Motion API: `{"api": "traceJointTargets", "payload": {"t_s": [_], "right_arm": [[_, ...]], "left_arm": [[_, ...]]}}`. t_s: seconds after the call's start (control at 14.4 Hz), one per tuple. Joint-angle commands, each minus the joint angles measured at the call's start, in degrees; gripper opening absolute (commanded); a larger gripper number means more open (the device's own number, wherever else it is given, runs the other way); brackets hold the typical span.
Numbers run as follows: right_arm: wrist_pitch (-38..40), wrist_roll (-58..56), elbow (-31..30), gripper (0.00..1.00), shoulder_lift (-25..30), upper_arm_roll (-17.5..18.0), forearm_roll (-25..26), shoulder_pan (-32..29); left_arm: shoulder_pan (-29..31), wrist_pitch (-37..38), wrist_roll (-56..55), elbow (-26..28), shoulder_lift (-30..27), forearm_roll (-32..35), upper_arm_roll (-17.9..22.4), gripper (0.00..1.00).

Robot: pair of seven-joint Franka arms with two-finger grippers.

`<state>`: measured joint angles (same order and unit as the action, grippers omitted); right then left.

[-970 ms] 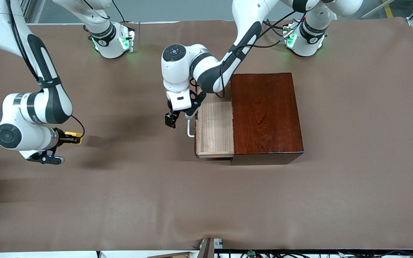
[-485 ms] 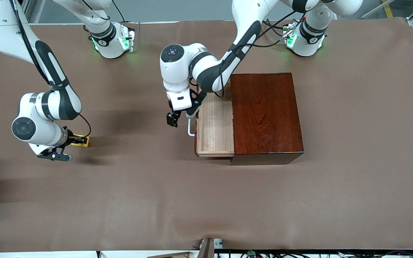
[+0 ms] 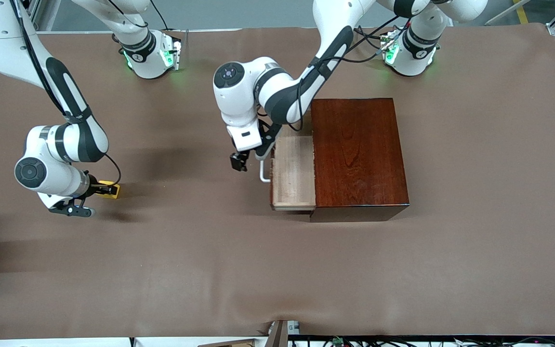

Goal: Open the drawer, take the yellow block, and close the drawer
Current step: 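Push the drawer shut with the left gripper while the right gripper holds the cube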

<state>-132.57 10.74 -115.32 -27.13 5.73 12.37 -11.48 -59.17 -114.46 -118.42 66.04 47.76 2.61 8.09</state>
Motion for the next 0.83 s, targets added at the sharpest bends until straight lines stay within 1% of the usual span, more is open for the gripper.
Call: {"api": "traceJointTargets", "payload": {"t_s": [0.0, 0.21, 0.35, 0.48, 0.62, 0.76], "right_arm": [[1.34, -0.02, -0.26, 1.00, 1.02, 1.56, 1.26, -1.01], [3.72, -0.28, 0.97, 1.00, 3.13, 3.49, 0.99, -0.92], [5.47, -2.03, 2.37, 1.00, 4.27, 4.55, 0.90, -1.09], [9.94, -2.57, 5.35, 1.00, 5.24, 5.95, 0.73, -1.01], [14.25, -2.65, 8.69, 1.00, 6.03, 7.45, -0.76, -1.18], [16.72, -2.65, 10.98, 1.00, 7.00, 7.72, -3.39, -0.92]], "left_arm": [[0.72, 5.38, 0.99, 1.81, -1.80, 1.61, 0.87, 1.00], [1.16, 7.40, 0.91, 2.25, -1.79, 1.61, 0.96, 1.00], [1.16, 10.64, 0.82, 2.25, -1.79, 1.70, 1.66, 1.00], [1.25, 13.46, 0.82, 2.34, -1.79, 2.75, 2.19, 1.00], [1.34, 14.78, 0.90, 2.42, -1.79, 2.84, 2.54, 1.00], [2.04, 15.14, 0.91, 2.42, -1.71, 2.84, 2.54, 1.00]]}}
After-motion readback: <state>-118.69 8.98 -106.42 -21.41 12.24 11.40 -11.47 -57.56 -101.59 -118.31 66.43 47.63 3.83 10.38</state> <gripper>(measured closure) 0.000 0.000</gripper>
